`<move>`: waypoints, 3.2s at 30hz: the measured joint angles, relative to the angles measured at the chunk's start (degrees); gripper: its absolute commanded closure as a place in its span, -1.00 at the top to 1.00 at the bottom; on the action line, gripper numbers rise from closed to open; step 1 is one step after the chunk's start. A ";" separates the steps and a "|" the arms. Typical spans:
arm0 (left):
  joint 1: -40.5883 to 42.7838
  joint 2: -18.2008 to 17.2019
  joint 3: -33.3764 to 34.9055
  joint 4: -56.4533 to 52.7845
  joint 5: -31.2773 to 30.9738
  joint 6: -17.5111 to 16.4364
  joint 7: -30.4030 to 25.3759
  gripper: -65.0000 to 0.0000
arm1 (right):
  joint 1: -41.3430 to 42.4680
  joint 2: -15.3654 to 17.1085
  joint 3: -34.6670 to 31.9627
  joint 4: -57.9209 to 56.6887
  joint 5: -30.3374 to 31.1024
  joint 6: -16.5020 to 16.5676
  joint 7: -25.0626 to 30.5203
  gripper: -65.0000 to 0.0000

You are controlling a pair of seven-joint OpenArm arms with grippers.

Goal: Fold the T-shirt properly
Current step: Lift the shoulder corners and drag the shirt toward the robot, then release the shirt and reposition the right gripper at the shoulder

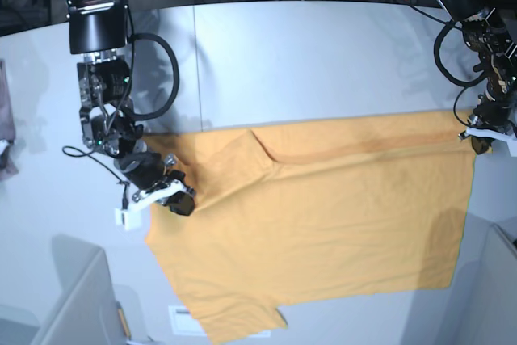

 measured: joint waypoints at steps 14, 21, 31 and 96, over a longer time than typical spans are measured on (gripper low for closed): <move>-4.07 -2.19 5.55 -4.26 0.00 0.02 -0.42 -1.00 | 1.64 0.02 0.07 -3.32 -0.07 0.02 0.02 -1.00; -5.84 -2.19 5.66 -5.97 0.07 0.02 -0.26 -1.00 | 1.62 0.04 0.04 -3.34 -0.31 0.02 0.04 -1.00; -6.62 -3.43 5.66 -6.38 0.09 0.00 -0.39 -1.00 | 3.10 0.02 -0.28 -3.91 -0.70 0.04 -0.15 -1.00; 2.21 -3.56 -8.50 4.83 0.31 0.17 -0.22 0.27 | -13.25 2.12 15.17 8.37 0.09 -11.54 3.45 0.01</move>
